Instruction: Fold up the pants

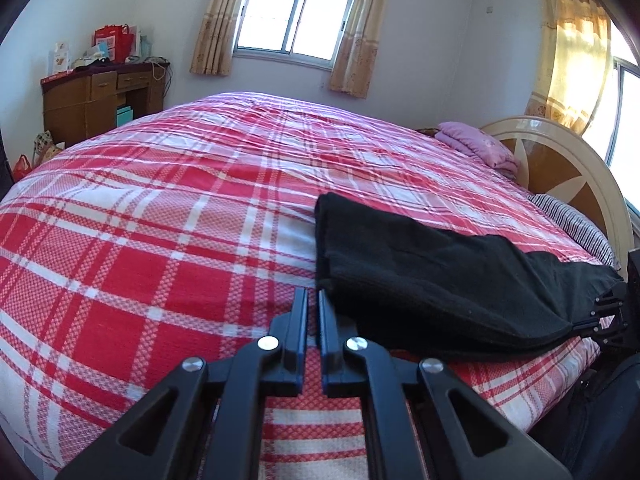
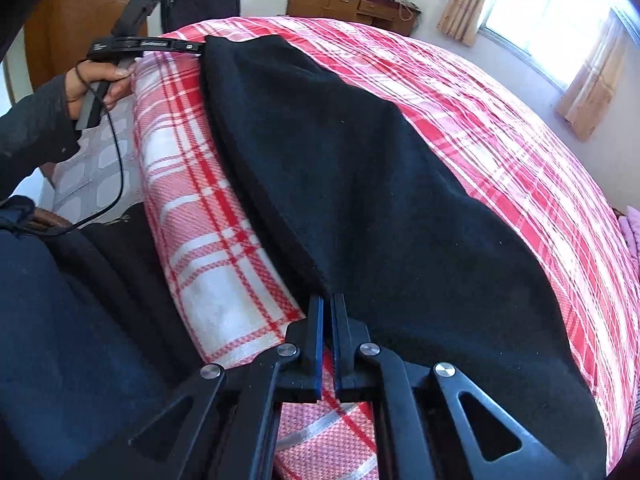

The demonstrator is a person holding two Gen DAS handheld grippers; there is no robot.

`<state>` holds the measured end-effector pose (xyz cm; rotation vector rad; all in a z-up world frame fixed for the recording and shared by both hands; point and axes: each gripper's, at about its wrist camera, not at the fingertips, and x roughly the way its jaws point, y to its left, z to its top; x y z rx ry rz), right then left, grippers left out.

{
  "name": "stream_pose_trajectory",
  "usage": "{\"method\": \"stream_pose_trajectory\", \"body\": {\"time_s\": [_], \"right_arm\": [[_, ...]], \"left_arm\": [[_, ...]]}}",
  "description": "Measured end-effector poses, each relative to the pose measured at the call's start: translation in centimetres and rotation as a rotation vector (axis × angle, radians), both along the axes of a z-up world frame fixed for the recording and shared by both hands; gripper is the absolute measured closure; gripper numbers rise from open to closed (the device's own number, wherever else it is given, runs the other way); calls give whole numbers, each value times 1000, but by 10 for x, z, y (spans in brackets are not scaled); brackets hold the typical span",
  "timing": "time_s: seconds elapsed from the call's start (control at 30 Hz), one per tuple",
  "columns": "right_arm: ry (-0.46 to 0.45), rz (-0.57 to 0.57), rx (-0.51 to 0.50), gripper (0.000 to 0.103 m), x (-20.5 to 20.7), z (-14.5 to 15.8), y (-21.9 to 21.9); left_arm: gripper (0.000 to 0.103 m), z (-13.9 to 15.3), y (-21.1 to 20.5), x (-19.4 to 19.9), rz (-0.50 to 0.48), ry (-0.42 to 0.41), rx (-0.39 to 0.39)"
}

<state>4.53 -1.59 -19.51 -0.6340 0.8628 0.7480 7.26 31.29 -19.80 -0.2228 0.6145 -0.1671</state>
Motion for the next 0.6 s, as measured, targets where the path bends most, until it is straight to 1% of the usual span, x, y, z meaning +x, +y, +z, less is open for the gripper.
{"method": "stream_pose_trajectory", "body": {"time_s": [0.1,0.2,0.27,0.33,0.43,0.5,0.57,0.6], "right_arm": [[-4,-2,-3,100,-1,0,1],[-23,-2,36,100,-3,17,-3],[-27,4,41,100,-3,21,-3],[-24,17,9,100,-4,13,-1],[27,14,-13,100,-1,-5,1],[32,10,4,100,-2,-4,-1],[31,10,13,100,-1,-1,-4],[46,12,9,99,0,-3,-4]], "left_arm": [[98,-2,2,0,3,1,-6],[98,1,2,-2,0,-5,-5],[98,3,0,-3,-8,-11,-4],[98,2,-2,-1,-13,-6,3],[98,-2,-1,-1,-17,3,0],[98,-2,3,-3,-14,3,-9],[98,-1,6,-7,-1,1,7],[98,-1,9,-8,9,2,12]]}}
